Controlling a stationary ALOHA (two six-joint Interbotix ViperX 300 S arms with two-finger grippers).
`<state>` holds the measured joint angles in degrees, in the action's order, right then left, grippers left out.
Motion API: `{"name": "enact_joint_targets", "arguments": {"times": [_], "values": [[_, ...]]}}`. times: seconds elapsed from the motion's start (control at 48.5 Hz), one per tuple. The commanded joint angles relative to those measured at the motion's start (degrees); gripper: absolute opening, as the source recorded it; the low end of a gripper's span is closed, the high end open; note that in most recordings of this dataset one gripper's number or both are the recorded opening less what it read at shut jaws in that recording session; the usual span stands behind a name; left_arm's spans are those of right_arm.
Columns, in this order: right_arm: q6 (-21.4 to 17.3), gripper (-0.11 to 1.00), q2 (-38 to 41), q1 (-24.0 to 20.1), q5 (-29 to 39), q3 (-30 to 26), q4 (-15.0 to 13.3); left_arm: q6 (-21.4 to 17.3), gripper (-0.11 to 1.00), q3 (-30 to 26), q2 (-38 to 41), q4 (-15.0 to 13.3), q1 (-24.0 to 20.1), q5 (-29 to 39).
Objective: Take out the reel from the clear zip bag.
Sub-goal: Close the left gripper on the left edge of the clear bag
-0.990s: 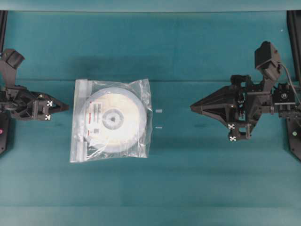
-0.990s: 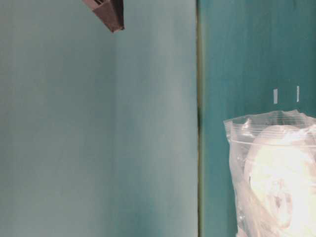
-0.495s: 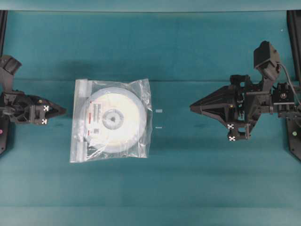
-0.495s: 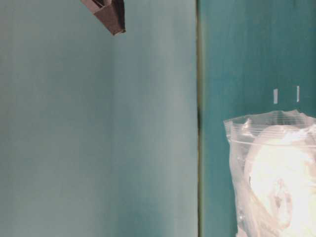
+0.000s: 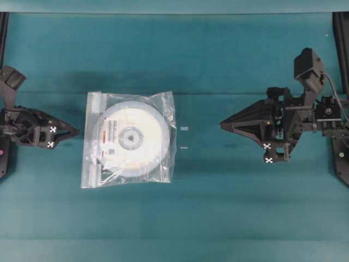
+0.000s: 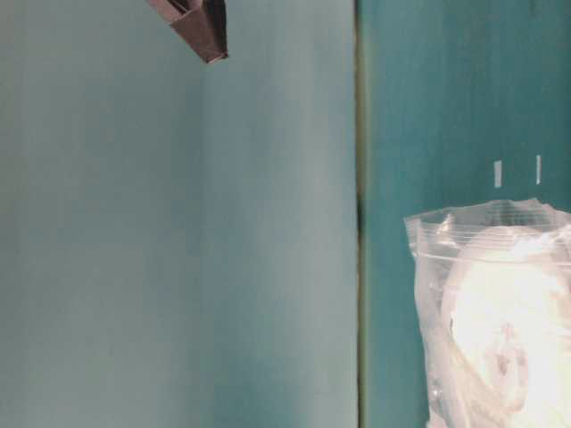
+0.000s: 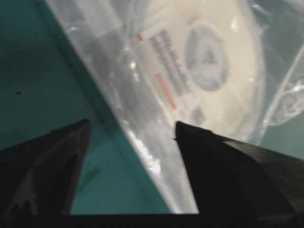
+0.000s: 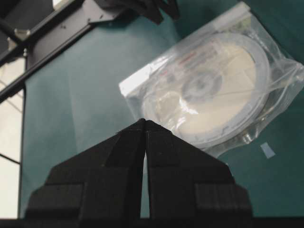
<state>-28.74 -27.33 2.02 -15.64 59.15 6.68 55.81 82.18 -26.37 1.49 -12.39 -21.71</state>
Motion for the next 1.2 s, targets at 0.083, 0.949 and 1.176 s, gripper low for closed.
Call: {"name": "enact_joint_targets", "arguments": {"times": [0.083, 0.949, 1.176], "values": [[-0.53, 0.00, -0.18, -0.09, -0.53, -0.35, 0.18, 0.00, 0.82, -0.44, 4.39, 0.00, -0.18, -4.83], [-1.76, 0.00, -0.18, -0.18, -0.35, -0.09, 0.44, 1.49, 0.82, -6.77, 22.59, 0.00, -0.18, -16.70], [-1.76, 0.00, -0.18, -0.35, -0.35, 0.09, 0.44, 1.58, 0.76, -5.62, 22.32, 0.09, -0.18, -16.08]]}}
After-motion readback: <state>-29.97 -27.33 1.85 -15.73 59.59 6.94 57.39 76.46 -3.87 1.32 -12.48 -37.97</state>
